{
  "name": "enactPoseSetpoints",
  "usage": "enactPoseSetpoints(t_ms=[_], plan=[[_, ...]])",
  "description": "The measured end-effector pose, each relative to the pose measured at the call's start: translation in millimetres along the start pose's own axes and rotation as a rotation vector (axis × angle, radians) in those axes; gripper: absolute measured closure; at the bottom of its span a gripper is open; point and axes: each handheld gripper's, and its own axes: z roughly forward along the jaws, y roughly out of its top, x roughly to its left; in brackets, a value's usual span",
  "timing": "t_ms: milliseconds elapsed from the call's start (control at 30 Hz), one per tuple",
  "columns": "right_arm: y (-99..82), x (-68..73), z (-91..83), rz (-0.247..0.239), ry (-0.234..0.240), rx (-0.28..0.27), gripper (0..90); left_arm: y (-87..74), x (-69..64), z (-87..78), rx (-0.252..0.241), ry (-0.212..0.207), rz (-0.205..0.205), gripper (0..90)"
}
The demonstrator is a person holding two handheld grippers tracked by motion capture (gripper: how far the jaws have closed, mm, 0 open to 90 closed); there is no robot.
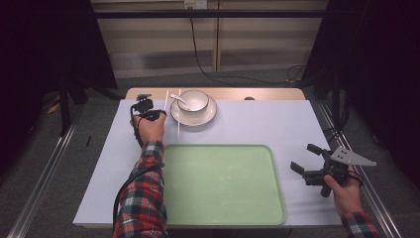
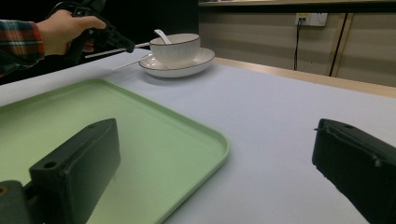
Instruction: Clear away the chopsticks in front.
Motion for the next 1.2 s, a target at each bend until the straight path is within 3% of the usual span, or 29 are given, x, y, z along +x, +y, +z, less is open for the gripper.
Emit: enactPoseSetpoints(t_ms=[200, 533, 667, 867, 1000, 1200], plan=[[-0.2, -0.6, -1.3, 0.005, -0.009, -0.009, 0.3, -3.2, 3.8, -11.0, -0.001, -0.009, 0.006, 85.6], [-0.2, -0.4, -3.2, 0.008, -0.002, -0.009, 0.4, -10.5, 12.6, -34.6, -0.016, -0.014, -0.04, 85.6], [-0.1, -0.4, -3.0, 0.003, 0.0, -0.009, 0.3, -13.0, 12.7, -40.8, -0.018, -0.002, -0.033, 85.6], [0.2, -0.3, -3.3, 0.009, -0.008, -0.015, 0.3, -20.9, 15.6, -54.8, -0.015, -0.018, -0.043, 85.6], [0.5, 0.2, -3.0, 0.01, -0.002, -0.015, 0.4, -25.5, 16.0, -58.6, -0.018, -0.023, -0.042, 85.6], [0.7, 0.5, -3.1, 0.0, 0.003, -0.013, 0.3, -36.6, 15.2, -67.9, -0.033, -0.019, -0.005, 85.6]])
